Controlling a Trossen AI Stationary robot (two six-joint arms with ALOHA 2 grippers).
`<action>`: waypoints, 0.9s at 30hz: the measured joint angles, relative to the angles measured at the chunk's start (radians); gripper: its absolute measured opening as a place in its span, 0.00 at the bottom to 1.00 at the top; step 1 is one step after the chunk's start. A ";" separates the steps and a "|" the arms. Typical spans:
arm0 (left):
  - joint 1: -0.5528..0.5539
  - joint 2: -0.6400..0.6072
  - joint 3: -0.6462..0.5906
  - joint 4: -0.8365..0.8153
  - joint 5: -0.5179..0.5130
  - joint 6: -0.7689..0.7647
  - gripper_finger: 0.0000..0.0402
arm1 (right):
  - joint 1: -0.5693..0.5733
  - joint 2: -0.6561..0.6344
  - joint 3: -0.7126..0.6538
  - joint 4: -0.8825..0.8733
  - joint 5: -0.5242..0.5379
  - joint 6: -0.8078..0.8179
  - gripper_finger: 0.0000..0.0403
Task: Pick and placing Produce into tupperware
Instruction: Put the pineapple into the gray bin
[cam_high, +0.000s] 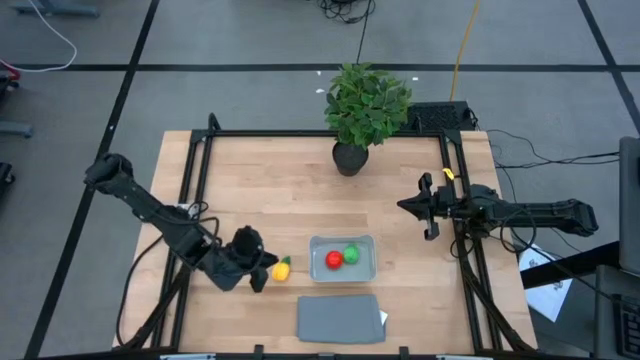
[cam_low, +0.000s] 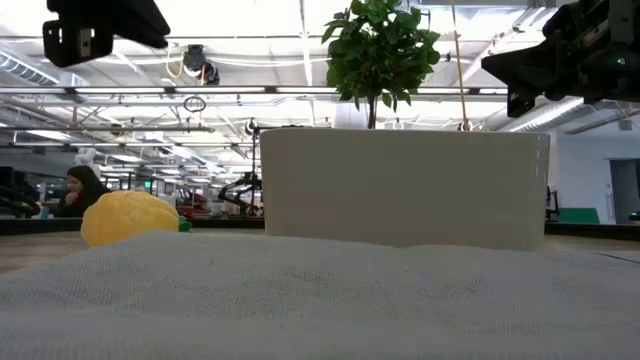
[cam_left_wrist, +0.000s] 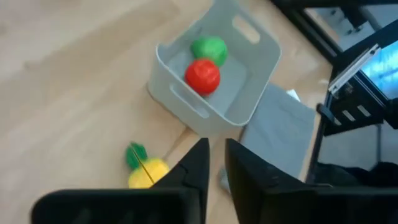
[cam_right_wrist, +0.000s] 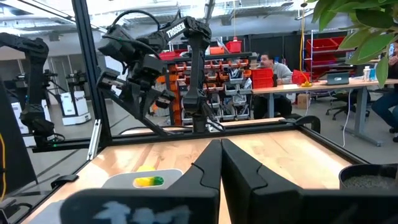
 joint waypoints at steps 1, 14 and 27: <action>0.012 0.000 0.003 -0.003 0.033 -0.010 0.15 | 0.000 0.000 0.000 0.000 0.000 0.000 0.00; 0.095 0.006 0.003 -0.014 0.299 -0.015 0.54 | 0.000 0.000 0.000 0.000 -0.004 -0.003 0.00; 0.164 0.128 0.003 -0.057 0.548 -0.040 0.87 | 0.000 0.000 0.000 0.000 -0.005 -0.003 0.00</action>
